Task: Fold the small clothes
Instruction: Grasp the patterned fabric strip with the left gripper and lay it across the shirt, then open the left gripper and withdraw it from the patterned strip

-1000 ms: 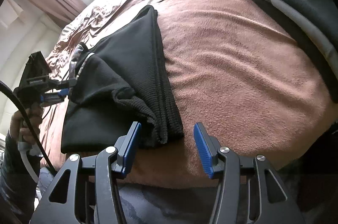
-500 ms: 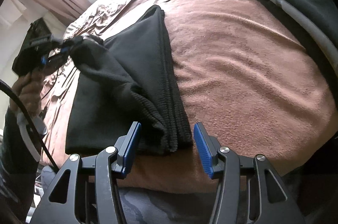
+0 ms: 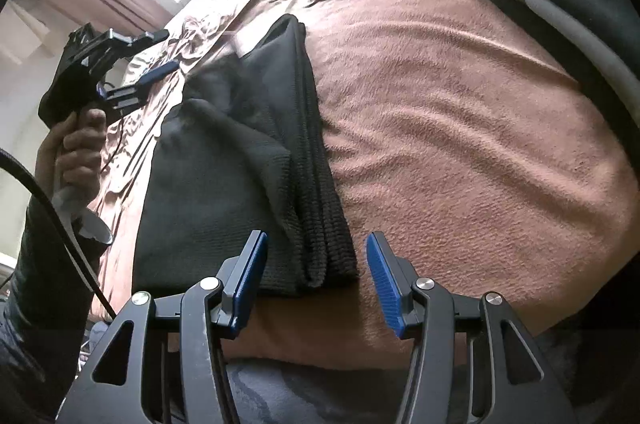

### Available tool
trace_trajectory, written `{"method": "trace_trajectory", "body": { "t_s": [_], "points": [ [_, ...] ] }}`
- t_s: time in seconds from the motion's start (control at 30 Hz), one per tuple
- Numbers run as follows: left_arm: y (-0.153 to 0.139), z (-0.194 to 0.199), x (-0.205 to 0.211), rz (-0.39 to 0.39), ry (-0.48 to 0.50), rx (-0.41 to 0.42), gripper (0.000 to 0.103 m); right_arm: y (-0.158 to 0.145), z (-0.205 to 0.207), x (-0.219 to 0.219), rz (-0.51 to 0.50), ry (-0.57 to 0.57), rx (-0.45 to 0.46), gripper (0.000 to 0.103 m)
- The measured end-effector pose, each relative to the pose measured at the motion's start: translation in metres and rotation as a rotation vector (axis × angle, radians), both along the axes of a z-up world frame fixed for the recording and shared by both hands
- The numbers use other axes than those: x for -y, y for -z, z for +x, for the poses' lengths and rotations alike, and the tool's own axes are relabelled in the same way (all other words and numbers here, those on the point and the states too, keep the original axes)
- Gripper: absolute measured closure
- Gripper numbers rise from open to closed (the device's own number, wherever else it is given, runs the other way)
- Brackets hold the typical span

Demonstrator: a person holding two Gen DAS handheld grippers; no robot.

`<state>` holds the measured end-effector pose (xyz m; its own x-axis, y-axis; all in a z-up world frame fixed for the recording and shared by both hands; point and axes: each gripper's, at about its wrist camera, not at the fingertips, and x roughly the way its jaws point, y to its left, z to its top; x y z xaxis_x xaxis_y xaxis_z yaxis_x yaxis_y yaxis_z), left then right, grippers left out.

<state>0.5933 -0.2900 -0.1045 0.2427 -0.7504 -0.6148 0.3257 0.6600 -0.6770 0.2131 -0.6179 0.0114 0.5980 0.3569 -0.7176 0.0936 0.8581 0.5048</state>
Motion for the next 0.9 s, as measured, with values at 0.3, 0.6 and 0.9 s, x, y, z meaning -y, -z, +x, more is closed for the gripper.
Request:
{"method": "trace_trajectory", "body": {
  "t_s": [0.3,0.6,0.9],
  "points": [
    [0.017,-0.022,0.006,0.237,0.082,0.067,0.053,0.003,0.000,-0.004,0.007,0.003,-0.002,0.053],
    [0.059,-0.029,0.046,0.413,0.185,0.068,0.058,0.002,0.001,-0.003,0.003,0.006,0.008,0.053],
    [0.059,-0.017,0.091,0.475,0.232,0.134,0.058,0.005,0.006,-0.006,0.016,0.006,-0.002,0.053]
  ]
}}
